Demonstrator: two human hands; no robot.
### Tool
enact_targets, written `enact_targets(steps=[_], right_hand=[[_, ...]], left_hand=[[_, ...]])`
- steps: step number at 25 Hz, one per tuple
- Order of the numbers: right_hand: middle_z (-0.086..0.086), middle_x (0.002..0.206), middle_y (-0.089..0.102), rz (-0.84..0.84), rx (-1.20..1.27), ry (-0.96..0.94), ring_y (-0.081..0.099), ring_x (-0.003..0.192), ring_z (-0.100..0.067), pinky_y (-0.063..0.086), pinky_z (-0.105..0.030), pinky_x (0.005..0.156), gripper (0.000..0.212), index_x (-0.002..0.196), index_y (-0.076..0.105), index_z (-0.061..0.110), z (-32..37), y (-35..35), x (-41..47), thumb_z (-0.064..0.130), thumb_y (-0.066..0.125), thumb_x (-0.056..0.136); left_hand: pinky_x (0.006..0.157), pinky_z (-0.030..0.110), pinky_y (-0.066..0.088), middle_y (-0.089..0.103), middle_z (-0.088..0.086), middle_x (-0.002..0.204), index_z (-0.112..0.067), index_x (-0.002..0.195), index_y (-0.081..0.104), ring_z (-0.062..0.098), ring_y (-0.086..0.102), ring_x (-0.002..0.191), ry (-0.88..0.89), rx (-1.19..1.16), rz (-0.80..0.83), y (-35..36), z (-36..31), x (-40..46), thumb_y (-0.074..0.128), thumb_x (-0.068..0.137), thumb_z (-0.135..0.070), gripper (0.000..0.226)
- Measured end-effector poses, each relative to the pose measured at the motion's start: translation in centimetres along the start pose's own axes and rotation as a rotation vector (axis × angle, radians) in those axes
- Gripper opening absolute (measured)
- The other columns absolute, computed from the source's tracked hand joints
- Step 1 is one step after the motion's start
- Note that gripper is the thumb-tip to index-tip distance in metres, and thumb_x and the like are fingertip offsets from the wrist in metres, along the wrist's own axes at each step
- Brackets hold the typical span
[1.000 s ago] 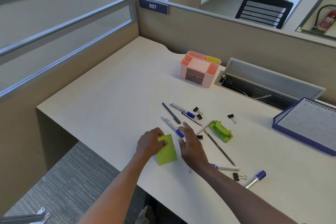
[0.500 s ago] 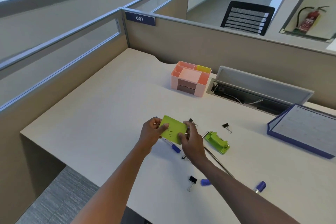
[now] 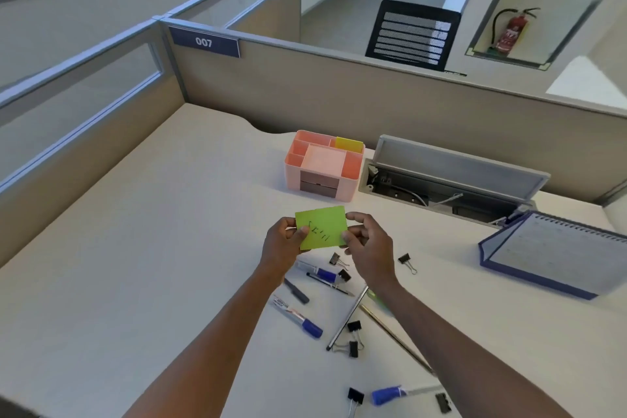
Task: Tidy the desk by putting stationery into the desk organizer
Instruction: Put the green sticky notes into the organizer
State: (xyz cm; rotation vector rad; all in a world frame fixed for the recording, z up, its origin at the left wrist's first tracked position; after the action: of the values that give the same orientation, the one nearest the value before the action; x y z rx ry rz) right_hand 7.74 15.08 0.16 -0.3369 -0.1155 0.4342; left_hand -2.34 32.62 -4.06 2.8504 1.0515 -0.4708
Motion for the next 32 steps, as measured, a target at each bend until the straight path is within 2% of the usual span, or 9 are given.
enact_targets(steps=[4, 7, 9, 12, 17, 20, 24, 28, 32], right_hand=[[0.004, 0.083, 0.072, -0.056, -0.172, -0.126, 0.066, 0.073, -0.006, 0.052, -0.022, 0.069, 0.031, 0.116, 0.068, 0.018, 1.9, -1.1, 5.9, 0.005, 0.067, 0.088], [0.003, 0.086, 0.071, -0.087, -0.255, -0.247, 0.067, 0.078, -0.012, 0.054, -0.028, 0.074, 0.028, 0.112, 0.07, 0.015, 4.6, -2.0, 10.9, 0.004, 0.066, 0.087], [0.005, 0.087, 0.071, -0.112, -0.3, -0.318, 0.068, 0.079, -0.015, 0.056, -0.033, 0.075, 0.028, 0.111, 0.07, 0.016, 6.1, -2.7, 14.2, 0.004, 0.063, 0.086], [0.005, 0.093, 0.075, -0.162, -0.426, -0.38, 0.07, 0.084, -0.018, 0.056, -0.037, 0.075, 0.028, 0.112, 0.069, 0.024, 7.8, -3.8, 18.6, 0.013, 0.059, 0.088], [0.003, 0.102, 0.075, -0.167, -0.631, -0.437, 0.07, 0.088, -0.021, 0.056, -0.036, 0.072, 0.028, 0.112, 0.071, 0.025, 8.7, -3.7, 24.5, 0.01, 0.06, 0.09], [0.004, 0.107, 0.075, -0.072, -0.712, -0.378, 0.069, 0.093, -0.021, 0.055, -0.035, 0.076, 0.028, 0.112, 0.071, 0.028, 7.2, -2.9, 27.5, 0.012, 0.061, 0.091], [0.007, 0.109, 0.073, 0.004, -0.787, -0.355, 0.066, 0.095, -0.018, 0.044, -0.025, 0.074, 0.023, 0.11, 0.071, 0.025, 5.2, -1.2, 29.5, 0.013, 0.063, 0.092], [0.002, 0.095, 0.073, 0.023, -0.806, -0.329, 0.065, 0.086, -0.024, 0.05, -0.033, 0.07, 0.015, 0.1, 0.067, 0.024, 3.1, 0.1, 30.1, 0.014, 0.061, 0.091], [0.002, 0.092, 0.07, 0.017, -0.85, -0.348, 0.061, 0.086, -0.023, 0.052, -0.037, 0.068, 0.012, 0.096, 0.065, 0.018, 1.9, 1.2, 29.8, 0.011, 0.057, 0.09]], left_hand=[[0.074, 0.042, 0.06, 0.073, 0.01, 0.092, -0.011, 0.096, 0.061, 0.02, 0.072, 0.078, 0.074, 0.176, 0.051, 1.2, -2.3, 4.5, 0.062, 0.091, -0.012, 0.005], [0.073, 0.028, 0.056, 0.073, -0.001, 0.09, -0.017, 0.097, 0.063, 0.016, 0.069, 0.083, 0.184, 0.358, 0.039, 2.4, -5.9, 7.2, 0.056, 0.088, -0.011, 0.013], [0.083, 0.031, 0.052, 0.07, 0.0, 0.11, -0.02, 0.111, 0.062, 0.018, 0.064, 0.098, 0.339, 0.517, 0.008, 3.1, -8.5, 8.6, 0.057, 0.089, -0.011, 0.024], [0.102, 0.041, 0.043, 0.051, 0.003, 0.142, -0.019, 0.139, 0.046, 0.022, 0.05, 0.125, 0.532, 0.714, 0.042, 4.7, -9.8, 9.9, 0.062, 0.091, -0.011, 0.051], [0.119, 0.046, 0.018, 0.025, 0.006, 0.159, -0.019, 0.15, 0.028, 0.029, 0.018, 0.147, 0.639, 1.028, 0.139, 6.8, -7.8, 12.6, 0.06, 0.093, -0.021, 0.065], [0.12, 0.047, 0.009, 0.015, 0.005, 0.161, -0.02, 0.151, 0.025, 0.028, 0.008, 0.149, 0.66, 1.063, 0.119, 7.0, -6.2, 12.8, 0.062, 0.092, -0.027, 0.07], [0.119, 0.044, -0.002, 0.008, 0.002, 0.162, -0.023, 0.152, 0.02, 0.024, -0.003, 0.149, 0.653, 1.036, 0.082, 7.1, -5.1, 13.2, 0.063, 0.091, -0.032, 0.075], [0.118, 0.042, -0.005, 0.008, 0.0, 0.162, -0.024, 0.152, 0.02, 0.02, -0.006, 0.149, 0.648, 0.983, 0.05, 7.1, -5.0, 13.2, 0.064, 0.09, -0.032, 0.077], [0.118, 0.043, -0.003, 0.01, -0.003, 0.162, -0.024, 0.153, 0.018, 0.018, -0.005, 0.149, 0.629, 0.957, 0.031, 7.1, -4.8, 13.4, 0.064, 0.089, -0.036, 0.079]])
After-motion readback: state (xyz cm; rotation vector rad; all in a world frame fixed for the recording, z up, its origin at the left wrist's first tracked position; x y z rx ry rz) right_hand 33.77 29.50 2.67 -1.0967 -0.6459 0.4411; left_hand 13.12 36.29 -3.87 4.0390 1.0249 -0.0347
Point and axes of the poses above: each hand's wrist, its own x-axis towards the middle knuckle, its own y-axis out of the palm, z = x × y, the point moved 8 cm from there along x, towards the middle knuckle
